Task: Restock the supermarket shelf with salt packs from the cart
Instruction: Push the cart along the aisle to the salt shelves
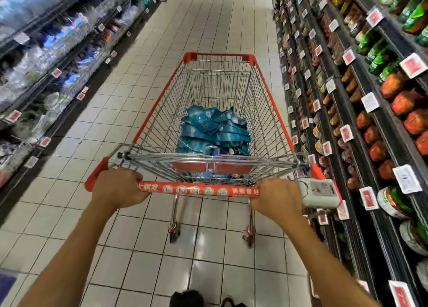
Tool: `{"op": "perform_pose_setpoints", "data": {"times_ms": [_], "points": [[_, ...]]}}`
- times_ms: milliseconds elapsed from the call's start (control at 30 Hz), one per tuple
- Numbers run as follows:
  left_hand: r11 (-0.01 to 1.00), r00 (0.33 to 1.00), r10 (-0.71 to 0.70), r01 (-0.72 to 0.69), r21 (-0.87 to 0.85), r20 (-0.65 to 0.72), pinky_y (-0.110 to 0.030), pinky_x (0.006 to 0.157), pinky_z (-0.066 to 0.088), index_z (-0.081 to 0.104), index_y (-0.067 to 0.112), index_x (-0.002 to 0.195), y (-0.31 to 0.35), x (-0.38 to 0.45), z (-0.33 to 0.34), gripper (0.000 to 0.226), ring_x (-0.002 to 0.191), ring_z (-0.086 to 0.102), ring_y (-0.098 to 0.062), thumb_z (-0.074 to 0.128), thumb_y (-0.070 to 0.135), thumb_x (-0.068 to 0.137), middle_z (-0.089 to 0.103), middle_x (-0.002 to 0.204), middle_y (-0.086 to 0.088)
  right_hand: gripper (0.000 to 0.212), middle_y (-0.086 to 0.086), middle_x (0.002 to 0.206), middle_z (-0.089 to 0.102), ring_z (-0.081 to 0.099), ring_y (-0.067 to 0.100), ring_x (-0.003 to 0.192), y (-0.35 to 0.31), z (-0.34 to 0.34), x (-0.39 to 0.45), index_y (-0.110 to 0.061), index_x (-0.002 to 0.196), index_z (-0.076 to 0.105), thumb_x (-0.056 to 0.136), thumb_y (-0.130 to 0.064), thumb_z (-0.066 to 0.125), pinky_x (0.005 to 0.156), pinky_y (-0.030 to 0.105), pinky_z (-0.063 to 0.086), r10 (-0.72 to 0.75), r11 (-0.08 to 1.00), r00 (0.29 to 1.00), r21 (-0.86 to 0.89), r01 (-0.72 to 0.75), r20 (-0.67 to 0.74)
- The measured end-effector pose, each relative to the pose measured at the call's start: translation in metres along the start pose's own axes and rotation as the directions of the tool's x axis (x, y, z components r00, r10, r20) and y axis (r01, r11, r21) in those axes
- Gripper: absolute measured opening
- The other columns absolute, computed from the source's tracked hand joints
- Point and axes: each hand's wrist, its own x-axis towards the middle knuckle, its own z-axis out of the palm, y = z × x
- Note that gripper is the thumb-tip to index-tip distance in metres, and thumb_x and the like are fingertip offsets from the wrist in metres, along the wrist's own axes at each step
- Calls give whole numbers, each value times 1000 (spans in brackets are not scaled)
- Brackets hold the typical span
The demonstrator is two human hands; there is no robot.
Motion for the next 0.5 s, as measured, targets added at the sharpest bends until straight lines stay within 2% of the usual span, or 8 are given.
{"op": "perform_pose_setpoints", "data": {"times_ms": [100,167,267,500], "points": [[1000,1000,-19,19,4,-17,-14,45,28,47,27,51,0,30,-2,59,42,44,1,36,81,73,42,42,13,35,-4,71,67,66,21,67,8,-1,33,-25,74,61,72,-60,61,56,27,35,-6,1000,999,7,6,-36],[999,999,-31,32,7,-21,-14,45,28,49,29,53,-2,52,-3,59,42,44,1,36,82,73,42,42,13,34,-4,70,66,66,21,66,12,-2,56,-25,73,60,71,-59,62,56,27,33,-9,1000,999,13,10,-50],[999,999,-36,36,-1,-32,-12,43,27,54,27,52,-10,89,0,61,38,44,4,40,82,74,46,39,12,36,-6,60,61,62,18,57,18,-3,93,-27,63,49,70,-59,64,53,25,30,-10,1000,997,-7,10,-73],[998,996,-30,26,-51,-79,-9,42,27,48,25,44,-30,181,9,66,31,39,2,36,84,72,40,34,13,27,-7,56,61,62,16,54,30,-7,187,-28,61,56,65,-53,65,51,22,30,5,1000,999,-17,-6,-51]]}}
